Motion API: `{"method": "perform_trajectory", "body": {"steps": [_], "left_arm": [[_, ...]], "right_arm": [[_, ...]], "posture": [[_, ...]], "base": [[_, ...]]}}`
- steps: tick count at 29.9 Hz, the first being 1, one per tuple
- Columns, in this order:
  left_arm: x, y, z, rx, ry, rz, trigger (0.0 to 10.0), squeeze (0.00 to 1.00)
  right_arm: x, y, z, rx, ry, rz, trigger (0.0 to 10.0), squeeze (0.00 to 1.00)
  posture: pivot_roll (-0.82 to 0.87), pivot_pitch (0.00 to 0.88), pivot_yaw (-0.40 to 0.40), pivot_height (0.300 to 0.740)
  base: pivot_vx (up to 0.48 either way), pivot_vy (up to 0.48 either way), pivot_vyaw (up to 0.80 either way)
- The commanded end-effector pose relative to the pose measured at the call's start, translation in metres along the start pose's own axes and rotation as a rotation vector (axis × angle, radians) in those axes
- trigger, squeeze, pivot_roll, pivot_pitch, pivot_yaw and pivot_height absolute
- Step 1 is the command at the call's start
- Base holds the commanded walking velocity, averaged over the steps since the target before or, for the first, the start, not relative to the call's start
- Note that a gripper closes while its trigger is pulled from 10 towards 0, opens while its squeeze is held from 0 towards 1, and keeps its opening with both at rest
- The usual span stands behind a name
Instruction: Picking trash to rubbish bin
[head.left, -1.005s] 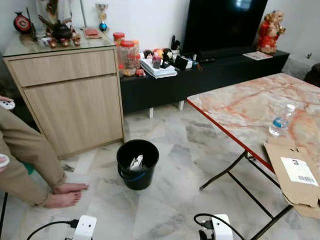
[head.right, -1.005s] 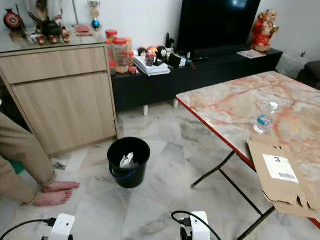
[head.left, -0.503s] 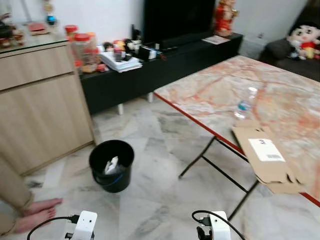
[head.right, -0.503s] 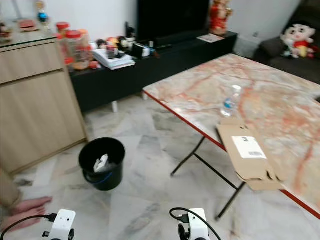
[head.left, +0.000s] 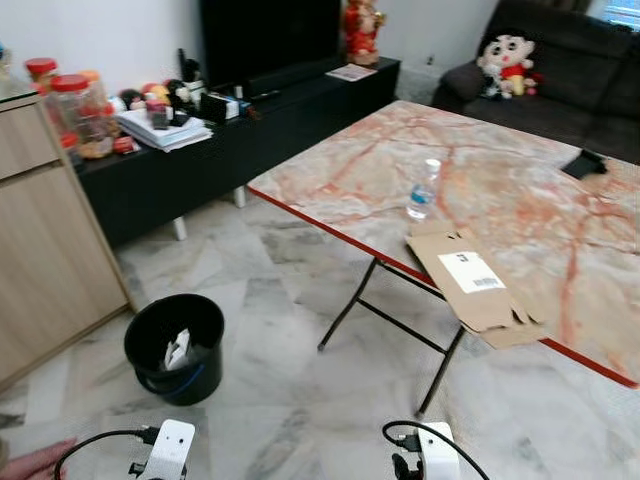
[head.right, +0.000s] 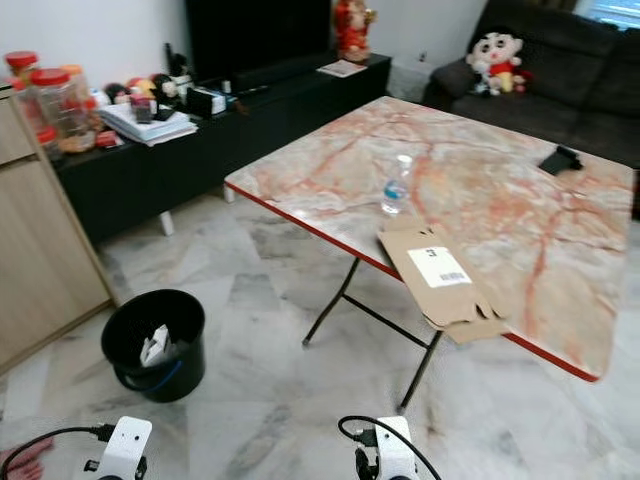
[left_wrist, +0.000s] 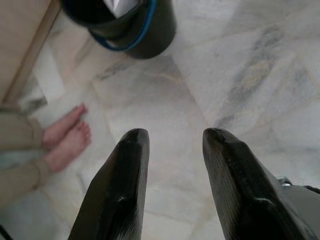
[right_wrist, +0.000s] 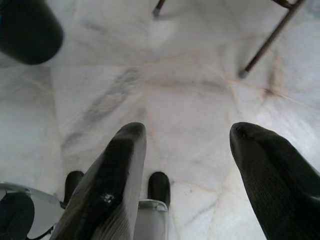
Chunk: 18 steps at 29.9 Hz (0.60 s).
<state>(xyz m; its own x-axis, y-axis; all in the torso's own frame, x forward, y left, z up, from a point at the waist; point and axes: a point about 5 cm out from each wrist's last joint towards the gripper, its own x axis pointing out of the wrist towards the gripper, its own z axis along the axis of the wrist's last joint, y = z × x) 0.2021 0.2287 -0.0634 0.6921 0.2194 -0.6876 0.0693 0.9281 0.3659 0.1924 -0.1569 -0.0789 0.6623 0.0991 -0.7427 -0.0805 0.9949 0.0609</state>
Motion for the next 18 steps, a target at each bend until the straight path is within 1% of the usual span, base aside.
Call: {"method": "perform_trajectory", "body": {"steps": [1, 4, 7, 14, 18], "left_arm": [[-0.0007, -0.0009, -0.0039, -0.013, 0.023, 0.007, 10.0, 0.00], [-0.0006, -0.0002, -0.0036, -0.023, 0.022, 0.013, 10.0, 0.00], [-0.0001, 0.0000, -0.0021, -0.009, 0.019, 0.012, 10.0, 0.00], [-0.0001, 0.0007, -0.0026, -0.008, 0.022, 0.014, 10.0, 0.00], [-0.0003, 0.0005, -0.0031, -0.005, 0.022, 0.013, 10.0, 0.00]], "right_arm": [[0.0002, -0.0011, 0.0008, 0.003, 0.001, -0.007, 10.0, 0.00], [0.0002, -0.0011, 0.0008, 0.003, 0.001, -0.007, 10.0, 0.00], [0.0003, -0.0011, 0.0011, -0.002, 0.001, -0.006, 10.0, 0.00], [0.0004, -0.0016, 0.0020, -0.003, -0.001, -0.006, 10.0, 0.00], [0.0006, -0.0015, 0.0039, 0.002, -0.015, -0.004, 10.0, 0.00]], "posture": [[0.14, 0.000, -0.065, 0.740], [0.14, 0.000, -0.065, 0.740], [0.14, 0.000, -0.062, 0.740], [0.14, 0.000, -0.061, 0.740], [0.14, 0.000, -0.061, 0.740]], "base": [[0.000, 0.000, -0.77], [0.000, 0.000, -0.77], [0.000, 0.000, -0.77], [0.000, 0.000, -0.75], [0.000, 0.000, 0.00]]}}
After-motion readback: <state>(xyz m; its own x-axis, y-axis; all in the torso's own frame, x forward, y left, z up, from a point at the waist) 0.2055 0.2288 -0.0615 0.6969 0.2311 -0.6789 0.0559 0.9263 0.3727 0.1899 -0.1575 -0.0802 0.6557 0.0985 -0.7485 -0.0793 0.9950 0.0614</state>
